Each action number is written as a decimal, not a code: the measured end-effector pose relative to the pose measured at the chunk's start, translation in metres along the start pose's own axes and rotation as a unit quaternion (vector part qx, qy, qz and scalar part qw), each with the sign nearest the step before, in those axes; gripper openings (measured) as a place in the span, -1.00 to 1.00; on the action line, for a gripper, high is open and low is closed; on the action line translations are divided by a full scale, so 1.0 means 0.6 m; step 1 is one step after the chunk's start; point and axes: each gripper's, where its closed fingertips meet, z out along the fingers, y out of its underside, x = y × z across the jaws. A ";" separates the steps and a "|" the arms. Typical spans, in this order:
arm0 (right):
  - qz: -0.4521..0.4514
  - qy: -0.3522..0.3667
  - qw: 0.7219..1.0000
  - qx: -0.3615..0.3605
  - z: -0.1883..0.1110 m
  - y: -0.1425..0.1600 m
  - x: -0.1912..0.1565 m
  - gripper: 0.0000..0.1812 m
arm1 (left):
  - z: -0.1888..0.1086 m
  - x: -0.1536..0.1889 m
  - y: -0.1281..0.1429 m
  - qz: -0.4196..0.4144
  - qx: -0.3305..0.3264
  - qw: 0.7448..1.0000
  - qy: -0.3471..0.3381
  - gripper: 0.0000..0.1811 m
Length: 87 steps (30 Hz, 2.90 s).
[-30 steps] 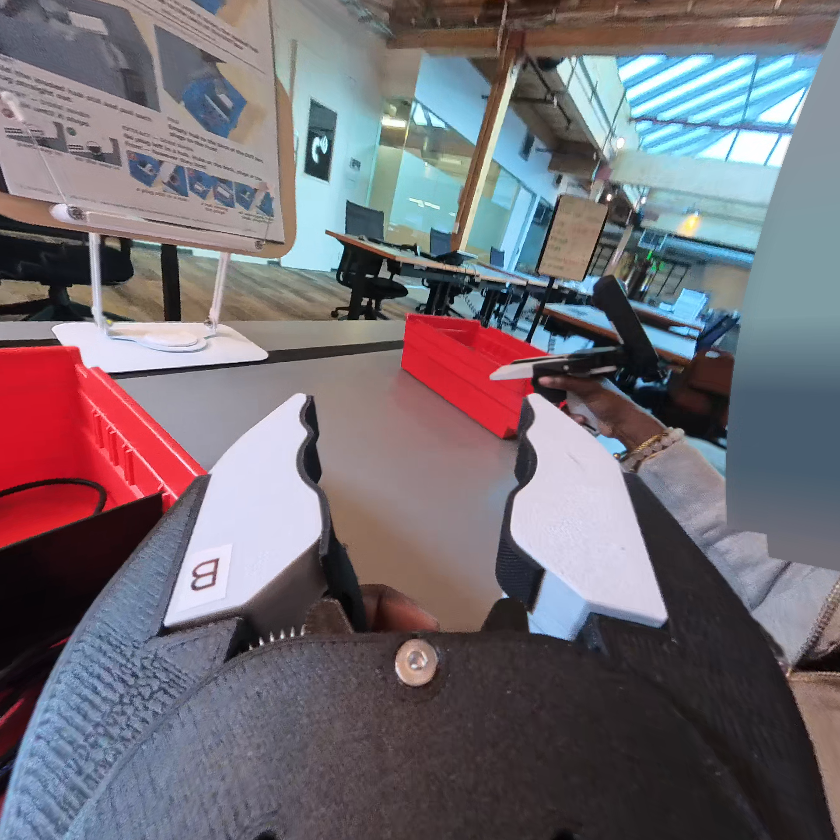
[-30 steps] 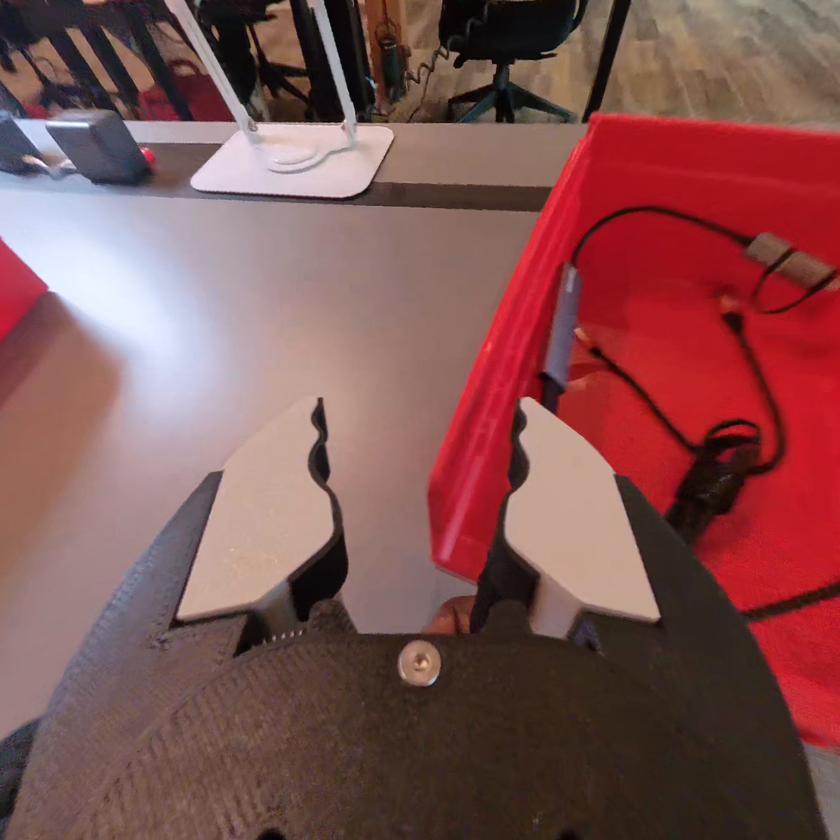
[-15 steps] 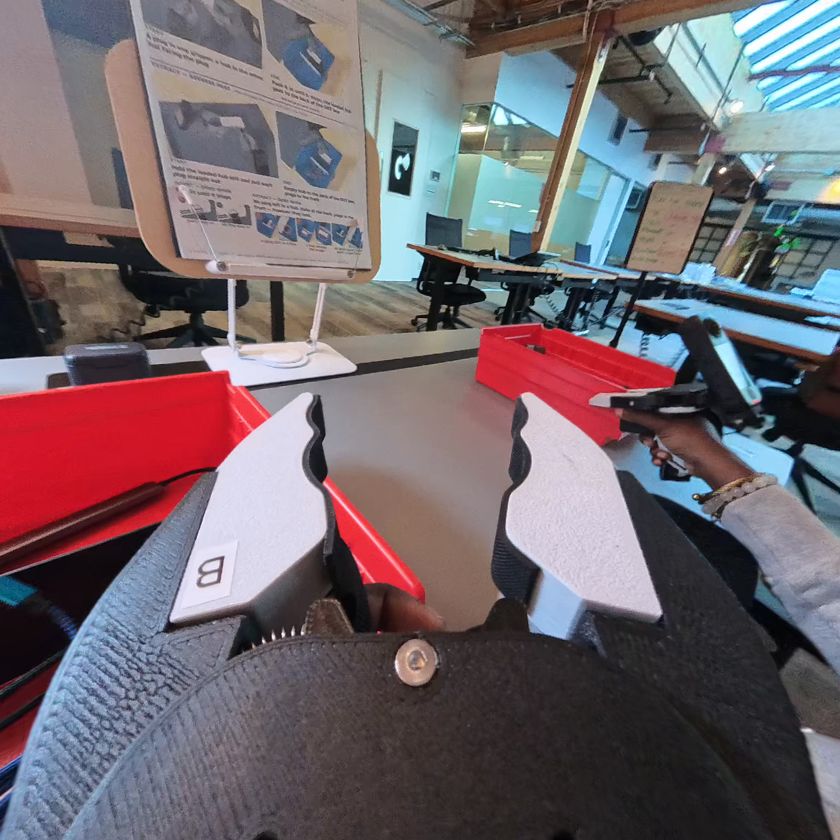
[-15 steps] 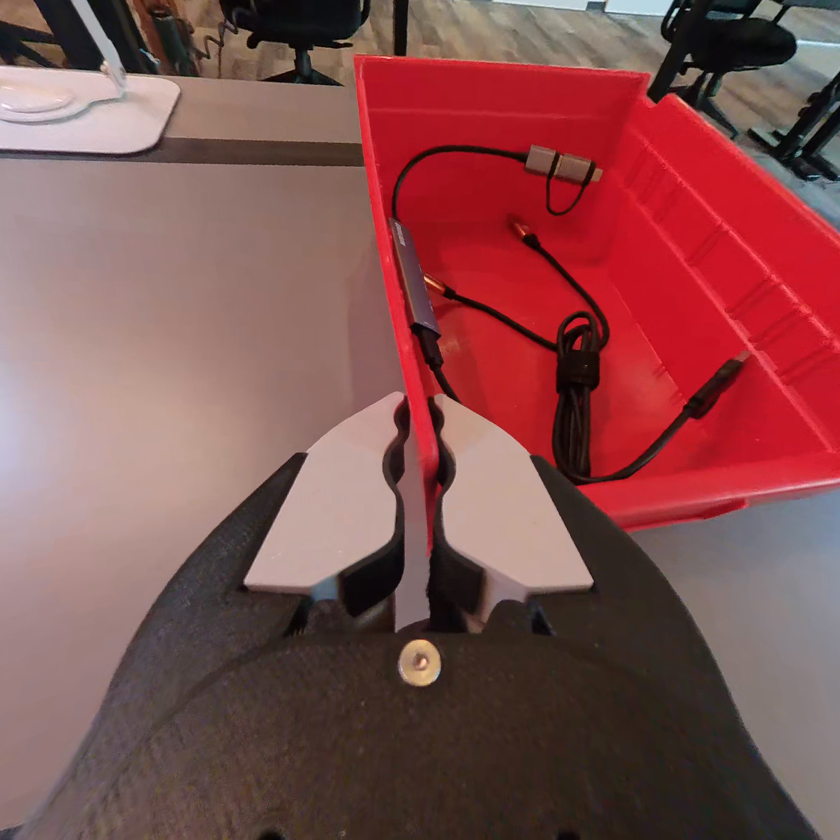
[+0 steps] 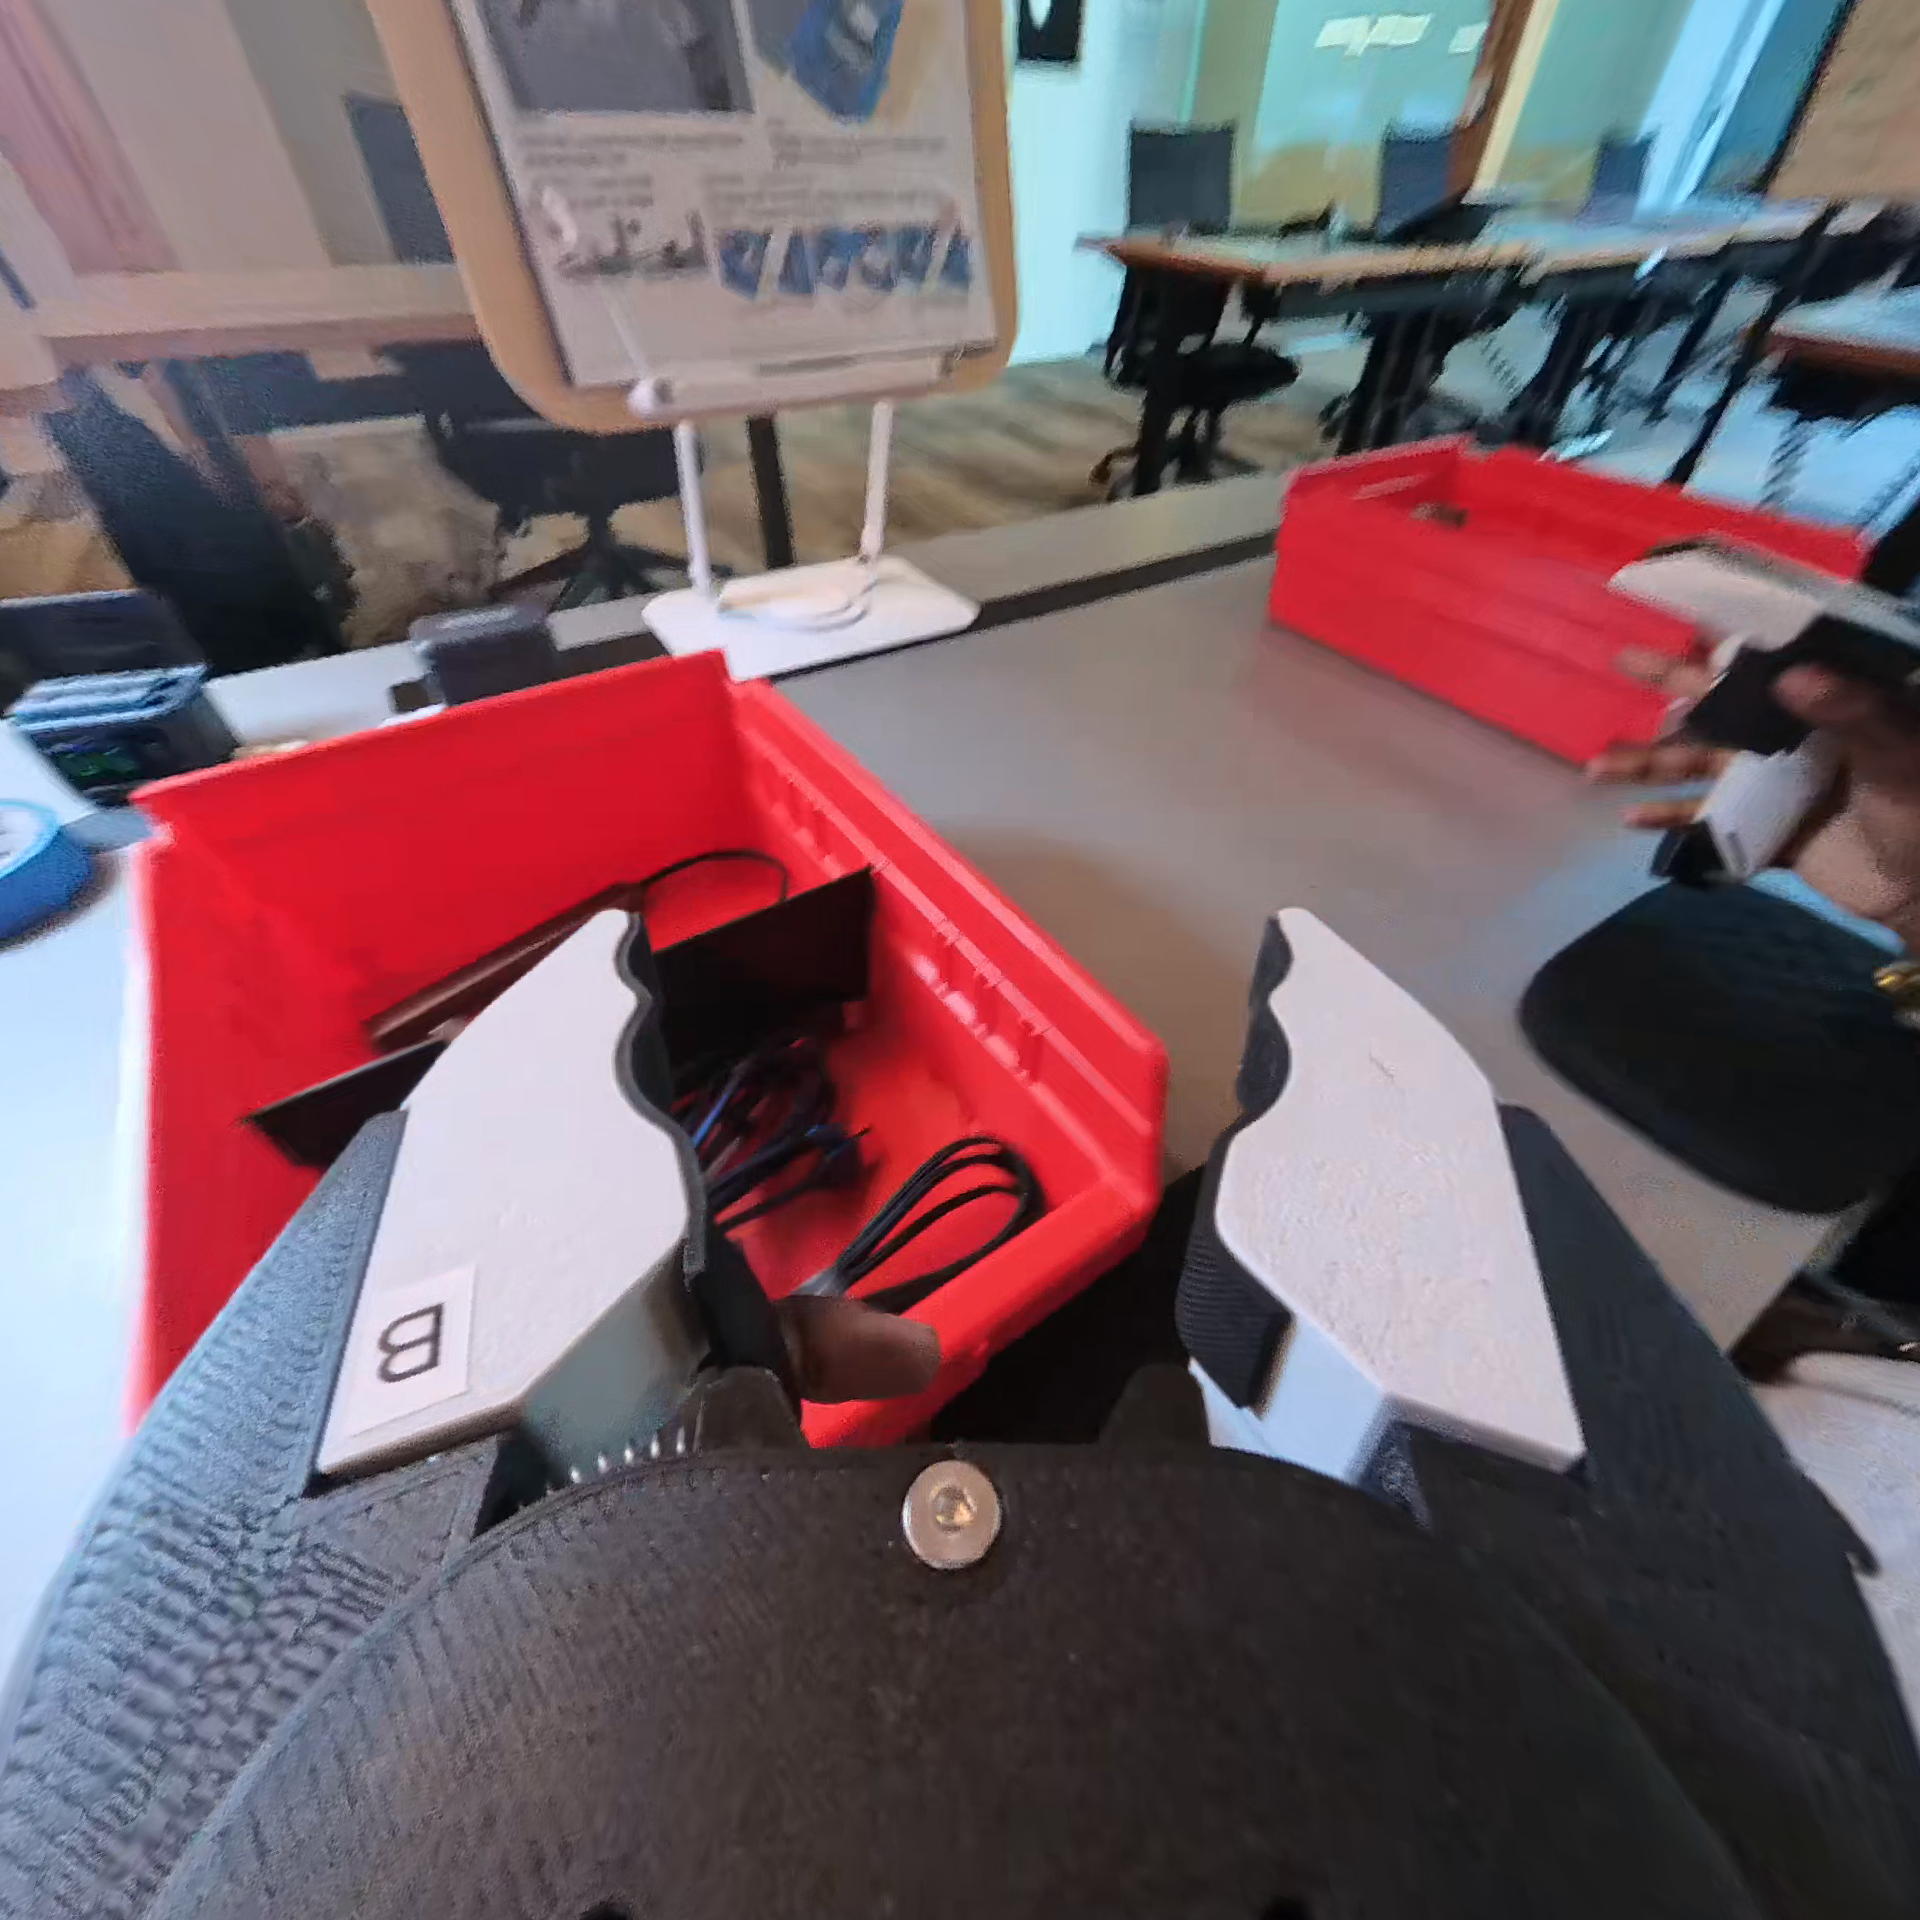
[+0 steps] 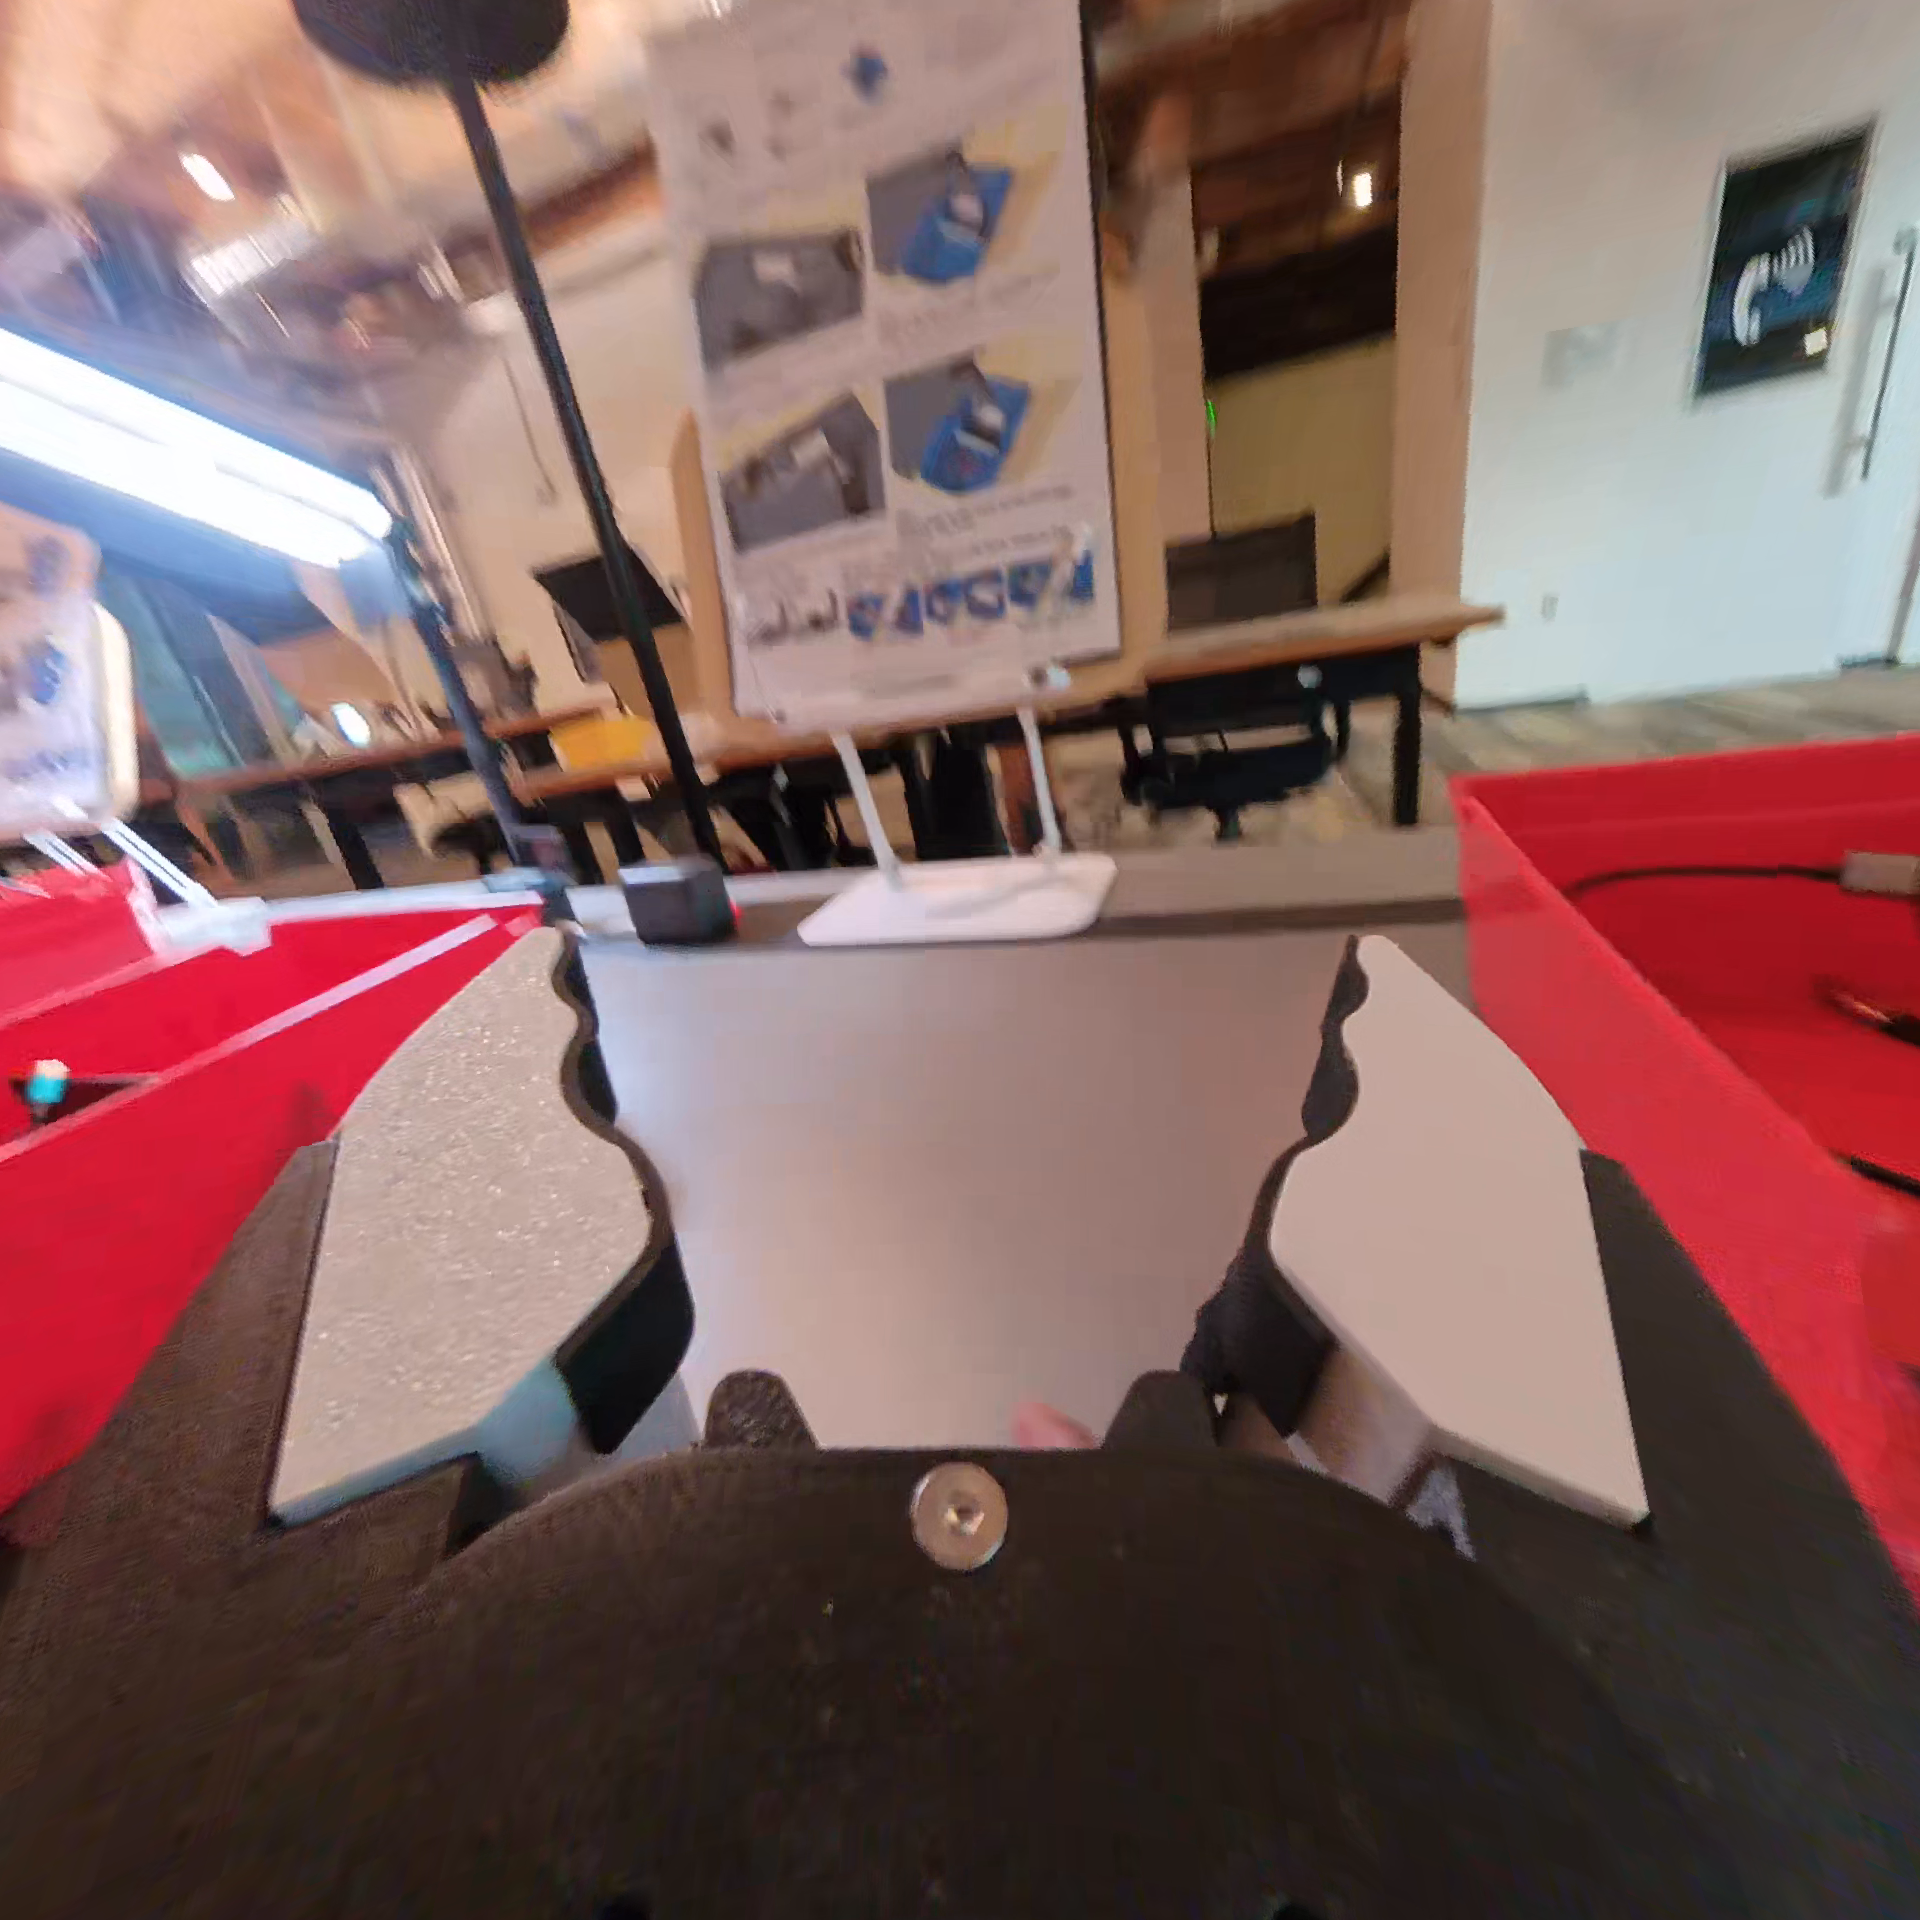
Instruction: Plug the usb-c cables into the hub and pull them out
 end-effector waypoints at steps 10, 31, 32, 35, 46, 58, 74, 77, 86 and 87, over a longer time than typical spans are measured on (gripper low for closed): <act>-0.006 -0.064 0.997 0.031 0.018 0.010 -0.039 0.44 | 0.006 -0.091 0.088 0.002 -0.214 0.974 -0.072 -0.14; 0.050 -0.130 0.989 0.049 0.012 -0.002 -0.064 0.37 | 0.266 -0.246 0.150 0.140 -0.542 0.810 0.173 -0.11; 0.046 -0.129 0.989 0.049 0.012 -0.002 -0.063 0.37 | 0.272 -0.262 0.159 0.148 -0.556 0.803 0.156 -0.14; 0.040 -0.127 0.990 0.051 0.011 -0.003 -0.062 0.36 | 0.272 -0.277 0.190 0.131 -0.596 0.780 0.141 -0.22; 0.049 -0.135 0.988 0.053 0.010 -0.004 -0.066 0.34 | 0.225 -0.273 0.230 0.204 -0.645 0.721 0.148 -0.40; 0.012 -0.154 0.987 0.036 0.008 0.006 -0.091 0.29 | 0.236 -0.277 0.226 0.193 -0.600 0.768 0.112 -0.73; -0.220 -0.193 0.956 -0.034 0.004 0.071 -0.144 0.39 | 0.235 -0.275 0.225 0.195 -0.596 0.773 0.100 -0.74; -0.226 -0.191 0.955 -0.031 0.004 0.069 -0.144 0.39 | 0.235 -0.275 0.225 0.191 -0.598 0.772 0.101 -0.74; -0.150 -0.173 0.973 0.017 0.001 0.026 -0.129 0.35 | 0.235 -0.274 0.225 0.203 -0.589 0.777 0.094 -0.74; -0.134 -0.174 0.975 0.026 0.000 0.018 -0.130 0.34 | 0.235 -0.274 0.225 0.203 -0.588 0.777 0.094 -0.74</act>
